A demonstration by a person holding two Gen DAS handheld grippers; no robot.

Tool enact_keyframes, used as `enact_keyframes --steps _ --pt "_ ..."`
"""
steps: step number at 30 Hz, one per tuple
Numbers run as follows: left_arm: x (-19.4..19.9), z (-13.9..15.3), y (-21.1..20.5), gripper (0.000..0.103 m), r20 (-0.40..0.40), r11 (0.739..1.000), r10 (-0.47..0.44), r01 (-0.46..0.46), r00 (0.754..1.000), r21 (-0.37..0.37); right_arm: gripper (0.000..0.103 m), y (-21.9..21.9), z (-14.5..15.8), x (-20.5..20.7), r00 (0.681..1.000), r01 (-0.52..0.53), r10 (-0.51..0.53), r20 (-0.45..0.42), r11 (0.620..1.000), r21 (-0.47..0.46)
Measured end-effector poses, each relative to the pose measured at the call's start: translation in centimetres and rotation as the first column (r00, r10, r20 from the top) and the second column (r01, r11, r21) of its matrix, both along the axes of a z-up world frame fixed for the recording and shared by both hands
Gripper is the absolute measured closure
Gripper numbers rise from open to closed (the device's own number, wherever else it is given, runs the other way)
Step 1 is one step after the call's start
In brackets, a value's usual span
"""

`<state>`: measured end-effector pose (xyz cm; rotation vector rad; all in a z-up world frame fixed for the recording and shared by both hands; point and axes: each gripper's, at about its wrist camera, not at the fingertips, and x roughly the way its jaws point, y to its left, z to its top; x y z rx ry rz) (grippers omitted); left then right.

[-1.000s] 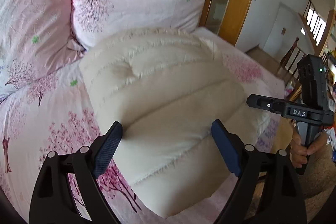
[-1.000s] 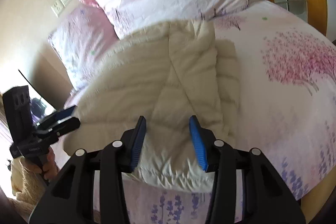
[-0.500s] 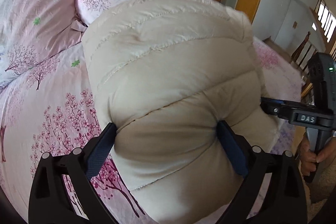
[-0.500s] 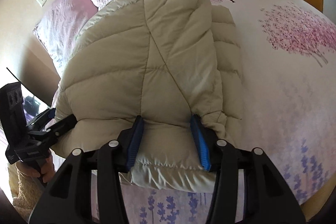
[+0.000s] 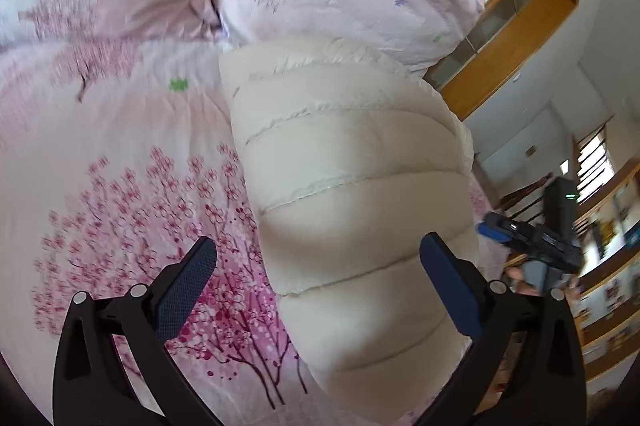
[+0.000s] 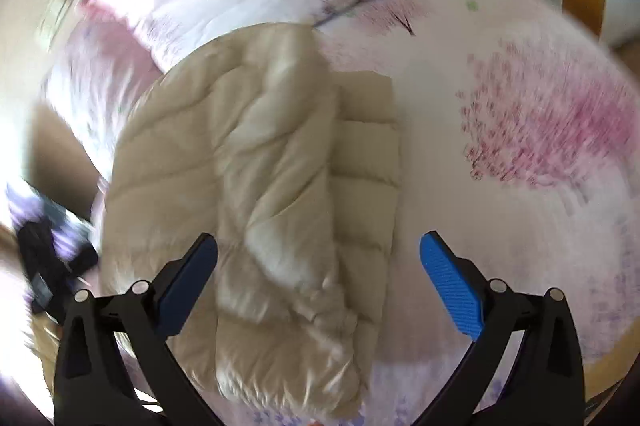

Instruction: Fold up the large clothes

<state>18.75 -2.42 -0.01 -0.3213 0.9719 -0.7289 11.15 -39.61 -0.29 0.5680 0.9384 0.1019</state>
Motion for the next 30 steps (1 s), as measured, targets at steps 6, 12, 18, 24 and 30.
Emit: enact_keyframes --steps 6,12,18,24,30 --pt "1.9 -1.9 0.0 0.001 -0.111 0.996 -0.034 0.024 0.993 -0.089 0.002 -3.6 -3.1 2.6 0.998 0.016 -0.001 -0.056 0.963 0.27" --pt "3.1 -2.7 -0.9 0.001 -0.153 0.99 -0.072 0.052 0.986 -0.133 0.002 -3.7 -4.4 4.5 0.995 -0.038 0.068 -0.077 0.941 0.337" --pt "4.2 -3.4 -1.8 0.001 -0.181 0.983 -0.111 0.081 0.977 -0.167 0.002 -2.2 -4.6 5.4 0.987 -0.126 0.15 -0.048 0.934 0.335" --pt "5.5 -4.2 -2.8 0.001 -0.219 0.973 -0.157 0.112 0.963 -0.204 0.002 -1.0 -4.4 6.0 0.967 -0.226 0.251 -0.035 0.918 0.325" --pt "5.9 -4.1 -3.8 0.001 -0.212 0.97 -0.177 0.134 0.961 -0.203 0.002 1.6 -4.1 6.6 0.915 -0.373 0.402 -0.037 0.876 0.304"
